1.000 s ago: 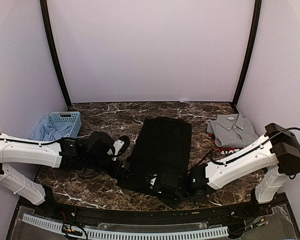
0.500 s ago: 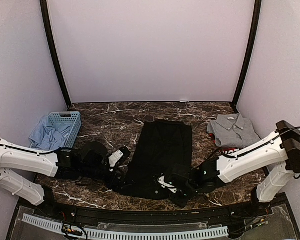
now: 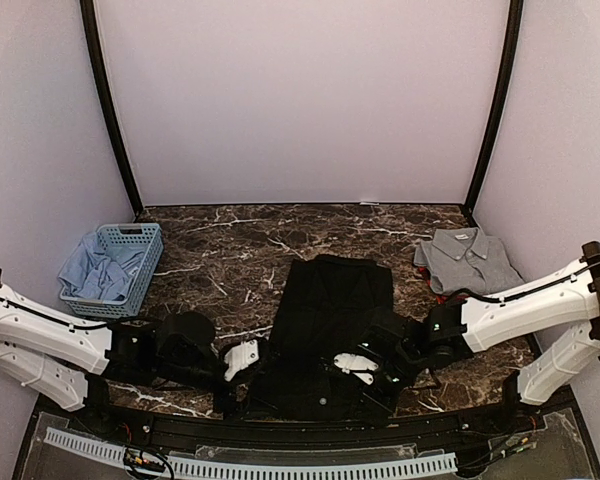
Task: Fold and stack the long sleeve shirts
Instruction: Pick up the 2/3-rectangle-folded shirt from the center of the board, then fold the 2/3-rectangle-folded shirt at the center of the board.
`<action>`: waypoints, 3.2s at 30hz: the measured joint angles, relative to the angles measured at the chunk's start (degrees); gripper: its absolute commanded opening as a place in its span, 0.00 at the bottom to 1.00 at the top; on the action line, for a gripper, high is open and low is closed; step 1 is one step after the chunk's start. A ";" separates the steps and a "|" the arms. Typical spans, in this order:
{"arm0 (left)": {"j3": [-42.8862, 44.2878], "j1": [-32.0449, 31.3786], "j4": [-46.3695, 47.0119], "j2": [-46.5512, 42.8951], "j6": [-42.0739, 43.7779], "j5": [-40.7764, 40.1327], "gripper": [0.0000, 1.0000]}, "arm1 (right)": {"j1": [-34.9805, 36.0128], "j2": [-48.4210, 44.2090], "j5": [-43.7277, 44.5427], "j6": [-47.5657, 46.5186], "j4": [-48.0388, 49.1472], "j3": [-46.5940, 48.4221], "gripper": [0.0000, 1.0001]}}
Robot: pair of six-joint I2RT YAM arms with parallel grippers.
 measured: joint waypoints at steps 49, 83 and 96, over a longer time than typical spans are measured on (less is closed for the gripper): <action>17.66 4.46 -19.56 11.13 0.22 4.94 0.00 | -1.44 -10.56 3.02 -0.37 -5.14 2.43 0.83; 18.78 9.84 -25.97 9.11 -12.17 16.83 0.00 | 11.30 -3.76 16.96 6.14 -5.60 3.54 0.00; 16.96 9.81 -37.48 -4.42 -24.09 25.92 0.00 | 12.31 -5.88 -0.44 7.04 -0.68 7.23 0.00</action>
